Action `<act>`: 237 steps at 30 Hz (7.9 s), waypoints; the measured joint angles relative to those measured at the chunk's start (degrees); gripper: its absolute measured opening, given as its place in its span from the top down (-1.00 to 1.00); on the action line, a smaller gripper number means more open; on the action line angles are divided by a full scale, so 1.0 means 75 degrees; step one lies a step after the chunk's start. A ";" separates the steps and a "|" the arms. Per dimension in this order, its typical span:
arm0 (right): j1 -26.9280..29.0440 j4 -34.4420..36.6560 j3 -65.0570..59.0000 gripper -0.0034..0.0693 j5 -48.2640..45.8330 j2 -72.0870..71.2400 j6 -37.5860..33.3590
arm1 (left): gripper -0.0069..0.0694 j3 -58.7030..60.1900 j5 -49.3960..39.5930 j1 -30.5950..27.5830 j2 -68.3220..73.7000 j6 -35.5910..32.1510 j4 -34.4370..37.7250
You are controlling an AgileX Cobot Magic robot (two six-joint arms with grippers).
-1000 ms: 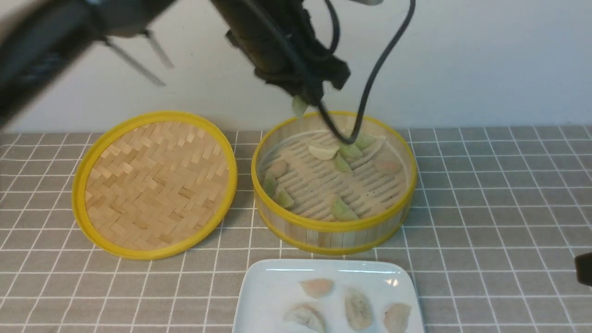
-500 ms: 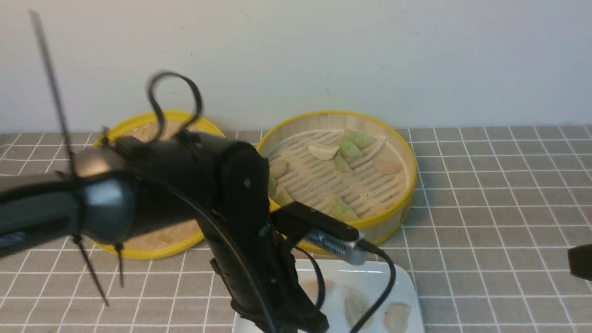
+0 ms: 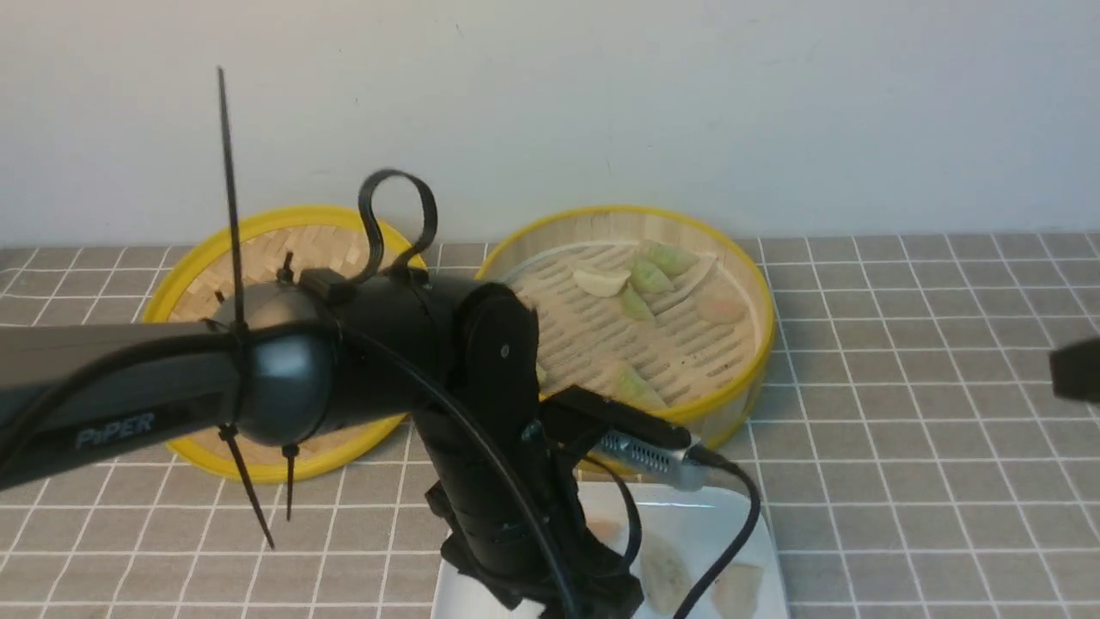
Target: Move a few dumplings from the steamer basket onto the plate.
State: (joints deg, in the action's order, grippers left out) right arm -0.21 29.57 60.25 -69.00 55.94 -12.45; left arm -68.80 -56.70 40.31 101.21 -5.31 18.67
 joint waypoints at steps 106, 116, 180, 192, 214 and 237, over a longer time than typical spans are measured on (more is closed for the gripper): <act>-0.5014 -0.1963 -0.0229 0.34 0.1634 0.4648 0.2506 | 0.83 0.0789 -0.1188 -0.1836 -0.5950 0.0416 -0.0782; -0.5014 -0.2006 0.0222 -0.81 0.1768 0.5114 0.2567 | 0.83 0.0789 -0.1162 -0.1836 -0.5950 0.0296 -0.0668; -0.5023 -0.7195 -0.4281 0.95 0.5583 -0.7600 0.6538 | 0.83 0.5172 0.3919 -0.1819 -1.1335 -0.0311 -0.1125; -0.5023 -0.7195 -0.4281 0.95 0.5583 -0.7600 0.6544 | 0.83 0.8871 0.4843 -0.4301 -1.3460 0.0297 -0.2649; -0.5023 -0.7195 -0.4281 0.95 0.5589 -0.7600 0.6544 | 0.83 0.9376 0.4646 -0.4730 -1.3578 0.0319 -0.2593; -0.5023 -0.3294 -0.4511 0.95 0.5998 -0.7600 0.1775 | 0.83 0.9376 0.4646 -0.4730 -1.3578 0.0374 -0.2593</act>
State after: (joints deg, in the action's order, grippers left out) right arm -37.89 4.87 26.42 -24.02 -1.06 0.86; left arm 1.51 -21.85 4.83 -0.63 -2.51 -0.78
